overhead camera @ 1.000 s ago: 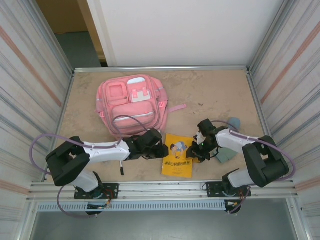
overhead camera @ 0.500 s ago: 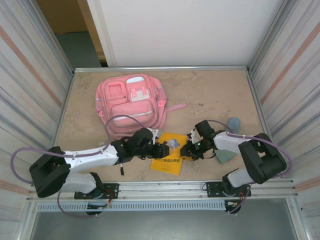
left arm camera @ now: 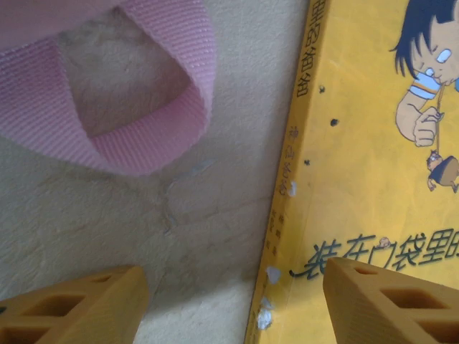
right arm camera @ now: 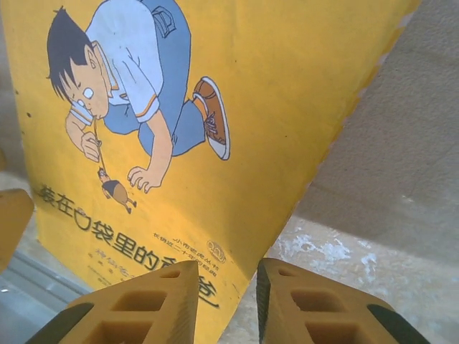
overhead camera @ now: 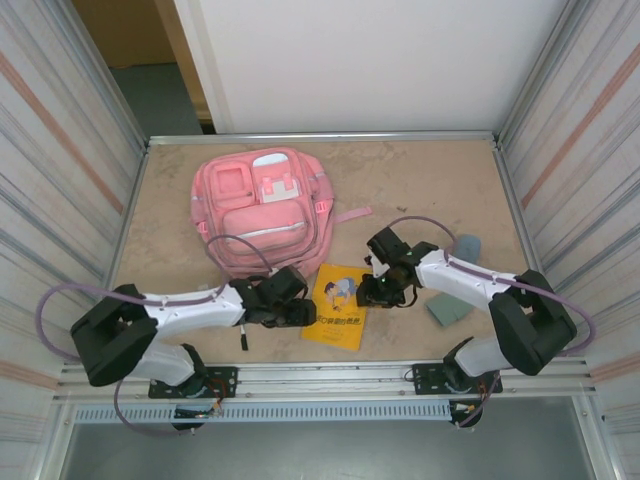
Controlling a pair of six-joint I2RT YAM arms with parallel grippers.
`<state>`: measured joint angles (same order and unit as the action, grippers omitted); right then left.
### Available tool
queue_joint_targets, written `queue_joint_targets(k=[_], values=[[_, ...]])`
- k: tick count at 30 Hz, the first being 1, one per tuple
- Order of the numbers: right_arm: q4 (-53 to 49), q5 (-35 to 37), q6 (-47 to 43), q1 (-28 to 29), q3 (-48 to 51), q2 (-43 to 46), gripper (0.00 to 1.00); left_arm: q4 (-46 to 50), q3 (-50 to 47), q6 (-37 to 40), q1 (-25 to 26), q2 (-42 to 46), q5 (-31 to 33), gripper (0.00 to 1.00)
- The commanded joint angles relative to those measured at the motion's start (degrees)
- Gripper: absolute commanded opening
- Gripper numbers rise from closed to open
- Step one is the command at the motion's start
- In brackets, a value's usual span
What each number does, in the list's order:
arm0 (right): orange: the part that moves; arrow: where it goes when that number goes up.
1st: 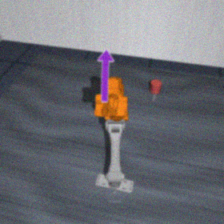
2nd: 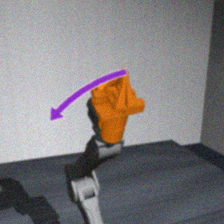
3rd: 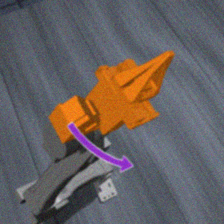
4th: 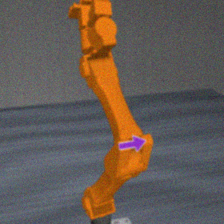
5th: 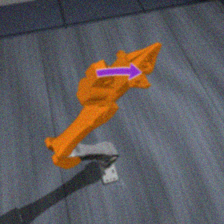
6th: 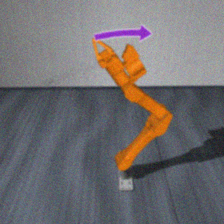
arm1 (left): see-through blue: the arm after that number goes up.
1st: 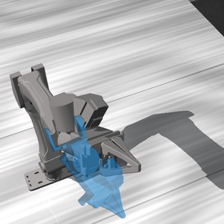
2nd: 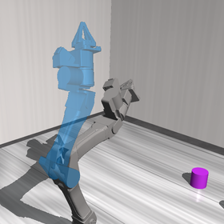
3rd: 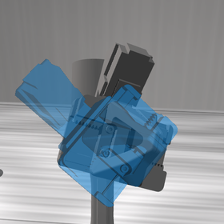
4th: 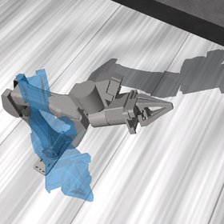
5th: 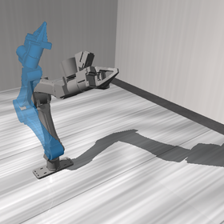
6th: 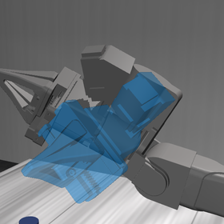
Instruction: Pack books, pencil case, and school supplies into a backpack
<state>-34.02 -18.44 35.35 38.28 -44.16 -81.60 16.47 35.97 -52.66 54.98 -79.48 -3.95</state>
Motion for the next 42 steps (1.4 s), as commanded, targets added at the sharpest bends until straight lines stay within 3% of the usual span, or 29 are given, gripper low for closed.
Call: queue_joint_targets(k=[1, 5, 12, 20, 22, 28, 30, 34, 38, 42], values=[[-5.4, 7.8, 2.0, 1.8, -0.8, -2.7, 0.22, -7.4, 0.2, 1.1, -1.5, -5.0, -5.7, 0.70], [-4.2, 8.5, 3.8, 2.4, 1.1, -3.9, 0.20, -13.0, 0.3, 0.3, -1.5, -6.9, -9.4, 0.71], [4.1, 2.6, 4.6, 3.4, 5.1, -5.8, 0.20, -21.5, 0.6, 1.4, -1.3, -9.2, -17.6, 0.70], [7.7, -1.1, 3.0, 2.6, 6.4, -6.6, 0.20, -26.7, 0.5, 1.5, -0.6, -4.8, -19.9, 0.65], [8.2, -1.8, 2.1, 1.7, 7.0, -6.3, 0.20, -25.4, 0.4, 1.3, -0.6, -2.3, -18.8, 0.61], [13.4, -6.9, 1.0, -2.5, 10.7, -2.5, 0.21, -21.1, 0.0, -0.7, -0.7, 3.3, -15.0, 0.35], [14.4, -8.4, 0.4, -3.9, 11.7, -0.6, 0.24, -19.7, -0.2, -2.0, -0.7, 4.3, -13.0, 0.23], [14.8, -9.5, -0.5, -5.5, 12.8, 6.2, 0.32, -17.9, 0.7, -2.7, -0.6, 6.4, -12.0, 0.11], [8.7, -0.3, -3.1, -3.1, 10.2, 18.1, 0.44, -11.6, 3.8, -2.7, -0.8, 10.7, -7.3, 0.00], [8.6, 5.4, -6.0, 0.2, 8.9, 31.5, 0.56, -3.9, 6.8, -3.2, -2.8, 17.4, -1.8, 0.00]])
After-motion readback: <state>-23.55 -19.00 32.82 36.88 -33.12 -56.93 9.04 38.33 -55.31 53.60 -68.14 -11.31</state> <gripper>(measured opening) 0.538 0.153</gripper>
